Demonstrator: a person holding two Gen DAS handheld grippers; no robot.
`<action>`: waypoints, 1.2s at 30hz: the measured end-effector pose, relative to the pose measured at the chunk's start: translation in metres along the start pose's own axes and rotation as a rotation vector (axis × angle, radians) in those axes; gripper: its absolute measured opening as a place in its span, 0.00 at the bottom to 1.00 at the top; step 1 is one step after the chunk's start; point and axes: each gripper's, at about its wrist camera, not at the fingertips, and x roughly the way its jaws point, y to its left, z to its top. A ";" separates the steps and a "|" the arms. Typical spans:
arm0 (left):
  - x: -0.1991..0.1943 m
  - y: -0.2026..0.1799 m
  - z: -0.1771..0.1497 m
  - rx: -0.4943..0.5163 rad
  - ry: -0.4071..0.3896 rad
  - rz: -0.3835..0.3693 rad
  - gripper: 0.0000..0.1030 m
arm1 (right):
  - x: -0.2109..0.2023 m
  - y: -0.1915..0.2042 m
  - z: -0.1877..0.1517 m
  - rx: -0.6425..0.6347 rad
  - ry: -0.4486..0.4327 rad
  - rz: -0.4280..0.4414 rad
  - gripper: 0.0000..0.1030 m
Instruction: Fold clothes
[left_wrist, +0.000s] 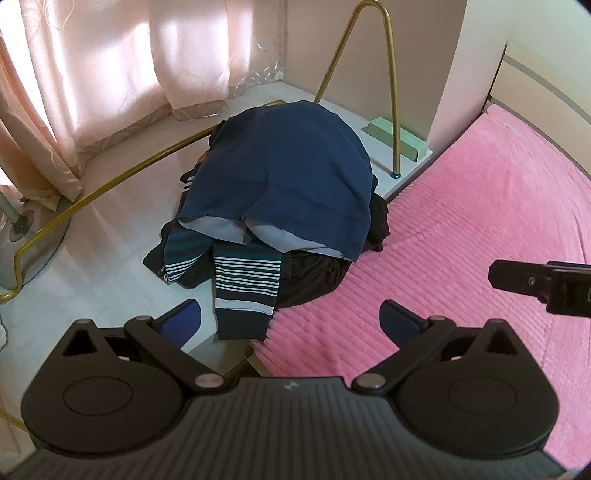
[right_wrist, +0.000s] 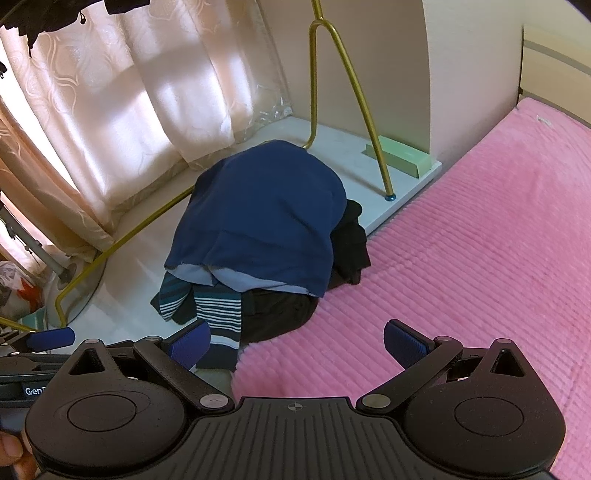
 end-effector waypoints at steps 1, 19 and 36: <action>0.000 0.000 0.000 0.000 0.000 0.000 0.99 | 0.000 -0.001 0.000 0.000 0.001 0.002 0.99; 0.035 0.019 0.018 -0.044 -0.059 0.085 0.96 | 0.022 -0.063 0.033 -0.203 -0.062 0.154 0.99; 0.234 0.116 0.124 0.147 0.047 0.095 0.92 | 0.268 -0.072 0.077 -0.221 -0.053 0.118 0.99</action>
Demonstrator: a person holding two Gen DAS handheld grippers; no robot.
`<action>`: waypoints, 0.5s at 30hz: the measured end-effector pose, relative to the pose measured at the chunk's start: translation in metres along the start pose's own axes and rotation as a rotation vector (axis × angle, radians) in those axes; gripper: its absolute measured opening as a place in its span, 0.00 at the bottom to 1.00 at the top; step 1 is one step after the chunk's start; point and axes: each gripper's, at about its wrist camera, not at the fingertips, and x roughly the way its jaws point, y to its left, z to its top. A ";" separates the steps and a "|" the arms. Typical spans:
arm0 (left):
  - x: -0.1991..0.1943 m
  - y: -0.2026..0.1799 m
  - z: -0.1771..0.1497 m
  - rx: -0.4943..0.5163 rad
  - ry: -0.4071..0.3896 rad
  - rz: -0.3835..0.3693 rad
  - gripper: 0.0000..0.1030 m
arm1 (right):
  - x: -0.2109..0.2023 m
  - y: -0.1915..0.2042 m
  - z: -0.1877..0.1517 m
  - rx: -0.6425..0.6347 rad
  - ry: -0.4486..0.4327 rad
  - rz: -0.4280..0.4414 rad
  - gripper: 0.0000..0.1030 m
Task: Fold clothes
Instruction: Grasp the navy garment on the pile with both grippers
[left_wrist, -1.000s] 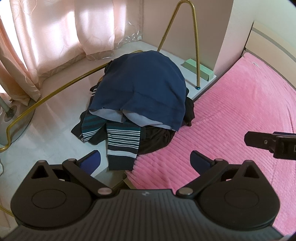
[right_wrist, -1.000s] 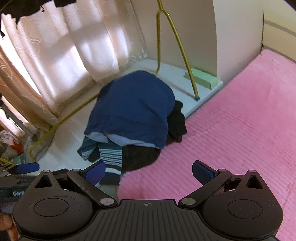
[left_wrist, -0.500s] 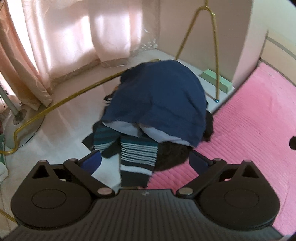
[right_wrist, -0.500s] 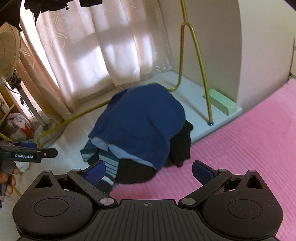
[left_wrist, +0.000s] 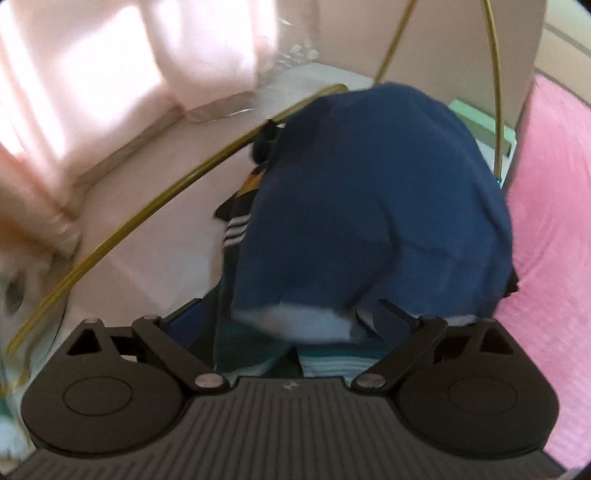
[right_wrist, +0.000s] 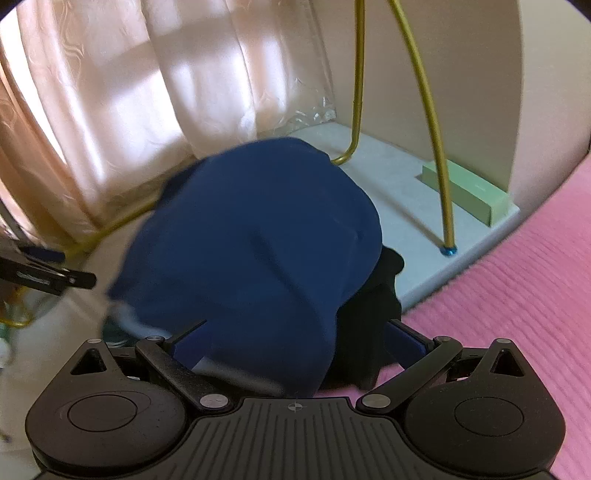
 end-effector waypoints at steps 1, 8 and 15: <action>0.015 -0.001 0.005 0.048 -0.008 -0.006 0.92 | 0.015 -0.001 -0.002 -0.023 0.007 -0.005 0.99; 0.080 0.006 0.031 0.253 -0.021 -0.052 0.84 | 0.081 -0.018 -0.012 -0.028 0.049 0.014 0.74; 0.105 0.000 0.032 0.400 0.043 -0.165 0.65 | 0.083 -0.020 -0.008 0.005 0.063 0.021 0.07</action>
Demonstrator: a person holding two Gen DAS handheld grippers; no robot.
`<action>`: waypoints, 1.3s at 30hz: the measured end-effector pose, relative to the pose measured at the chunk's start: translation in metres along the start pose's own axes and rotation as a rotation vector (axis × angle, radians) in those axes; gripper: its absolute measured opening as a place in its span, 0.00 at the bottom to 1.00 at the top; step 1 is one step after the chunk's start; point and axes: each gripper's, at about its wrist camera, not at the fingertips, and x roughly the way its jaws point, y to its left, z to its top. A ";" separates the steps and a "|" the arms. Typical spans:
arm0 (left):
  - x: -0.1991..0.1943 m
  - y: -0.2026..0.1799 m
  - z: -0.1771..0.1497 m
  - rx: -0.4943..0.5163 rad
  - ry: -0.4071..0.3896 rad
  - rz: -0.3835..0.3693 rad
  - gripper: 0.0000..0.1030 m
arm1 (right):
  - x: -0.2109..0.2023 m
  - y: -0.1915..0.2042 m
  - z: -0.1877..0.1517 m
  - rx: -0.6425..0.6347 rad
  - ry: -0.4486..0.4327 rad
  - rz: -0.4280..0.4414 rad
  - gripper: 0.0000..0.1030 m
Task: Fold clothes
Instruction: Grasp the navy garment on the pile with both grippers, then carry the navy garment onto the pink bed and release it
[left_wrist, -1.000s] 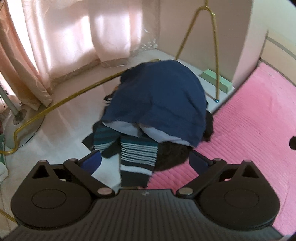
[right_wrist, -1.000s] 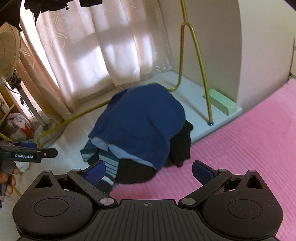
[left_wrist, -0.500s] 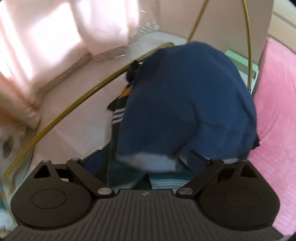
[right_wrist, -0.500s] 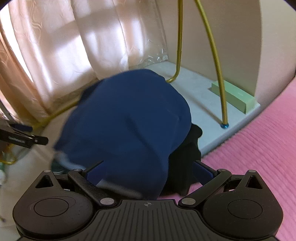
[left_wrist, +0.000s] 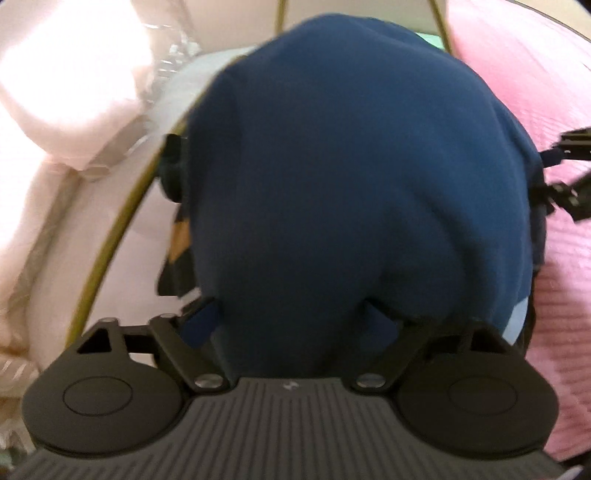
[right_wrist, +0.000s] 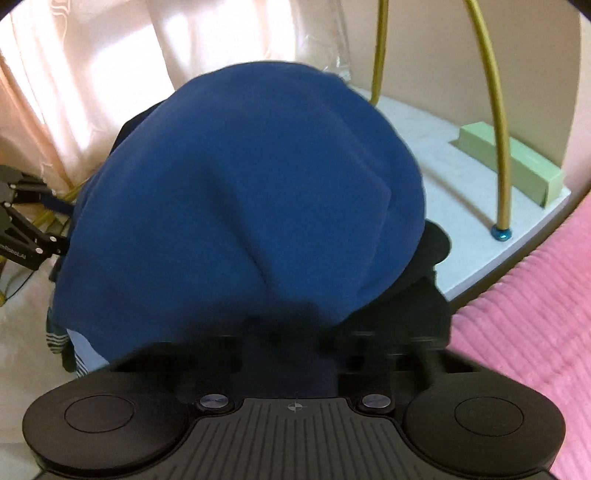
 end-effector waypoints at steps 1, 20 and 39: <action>0.001 -0.001 0.000 0.006 0.007 -0.016 0.45 | -0.008 0.002 0.001 -0.005 -0.003 -0.012 0.06; -0.278 -0.204 0.029 0.118 -0.447 -0.312 0.03 | -0.440 -0.086 -0.135 0.304 -0.296 -0.352 0.05; -0.267 -0.620 -0.034 0.336 -0.037 -0.731 0.41 | -0.584 -0.177 -0.412 0.591 0.022 -0.583 0.87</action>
